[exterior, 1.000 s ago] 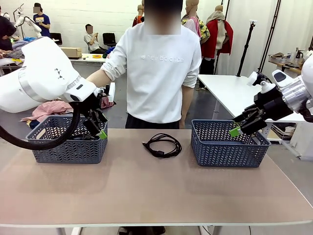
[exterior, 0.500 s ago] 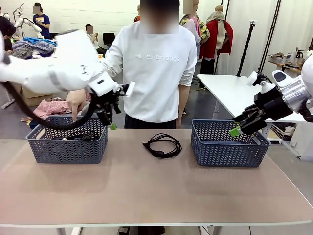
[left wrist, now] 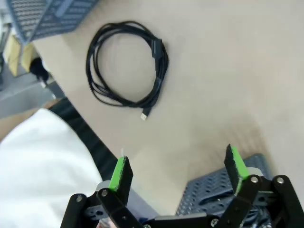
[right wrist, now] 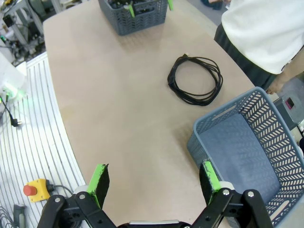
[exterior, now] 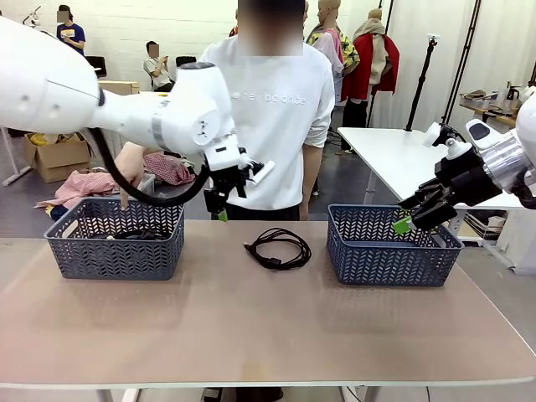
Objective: Organize the cables according to human instructions.
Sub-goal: Pick up a bundle of cables and place it in the basket indicated by the human.
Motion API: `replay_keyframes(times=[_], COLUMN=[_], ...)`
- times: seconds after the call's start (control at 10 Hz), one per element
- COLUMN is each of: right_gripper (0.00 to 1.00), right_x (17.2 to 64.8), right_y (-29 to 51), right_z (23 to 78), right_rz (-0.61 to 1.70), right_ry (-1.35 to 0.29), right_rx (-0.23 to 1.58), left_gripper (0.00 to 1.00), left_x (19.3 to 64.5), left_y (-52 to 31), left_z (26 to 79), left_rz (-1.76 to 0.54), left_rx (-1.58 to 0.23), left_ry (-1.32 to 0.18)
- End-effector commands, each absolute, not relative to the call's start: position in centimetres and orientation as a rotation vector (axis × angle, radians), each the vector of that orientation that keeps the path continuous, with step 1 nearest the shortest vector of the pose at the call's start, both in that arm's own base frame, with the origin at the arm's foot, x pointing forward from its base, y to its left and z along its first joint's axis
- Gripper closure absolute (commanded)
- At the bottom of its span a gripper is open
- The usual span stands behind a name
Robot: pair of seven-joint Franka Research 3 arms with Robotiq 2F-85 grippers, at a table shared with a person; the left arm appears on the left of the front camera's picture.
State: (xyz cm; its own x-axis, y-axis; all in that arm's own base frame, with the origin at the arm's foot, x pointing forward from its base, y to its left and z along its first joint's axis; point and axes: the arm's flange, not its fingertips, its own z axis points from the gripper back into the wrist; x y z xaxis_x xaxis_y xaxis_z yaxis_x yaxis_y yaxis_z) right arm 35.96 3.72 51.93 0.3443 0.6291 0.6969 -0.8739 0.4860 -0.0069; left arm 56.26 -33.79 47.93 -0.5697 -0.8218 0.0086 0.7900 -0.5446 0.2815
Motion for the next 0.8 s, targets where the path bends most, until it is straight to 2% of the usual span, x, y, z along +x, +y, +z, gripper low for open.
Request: replay_keyframes(times=[0.0, 0.4, 0.7], right_gripper=[0.00, 0.00, 0.00], right_x=[36.2, 36.2, 36.2], right_y=[3.7, 3.7, 3.7], right_z=[51.8, 51.8, 51.8], right_rz=[1.026, 1.026, 1.026], right_ry=[-0.727, -0.727, -0.727], right_rx=[0.430, 0.430, 0.430], left_gripper=[0.00, 0.00, 0.00], left_x=[58.4, 58.7, 58.1], left_y=[-36.1, -38.7, -38.5], left_z=[47.1, 45.0, 44.4], left_rz=[-2.275, -2.326, -2.299], left_rx=[0.165, 0.143, 0.137], left_ry=[-0.235, -0.180, -0.209])
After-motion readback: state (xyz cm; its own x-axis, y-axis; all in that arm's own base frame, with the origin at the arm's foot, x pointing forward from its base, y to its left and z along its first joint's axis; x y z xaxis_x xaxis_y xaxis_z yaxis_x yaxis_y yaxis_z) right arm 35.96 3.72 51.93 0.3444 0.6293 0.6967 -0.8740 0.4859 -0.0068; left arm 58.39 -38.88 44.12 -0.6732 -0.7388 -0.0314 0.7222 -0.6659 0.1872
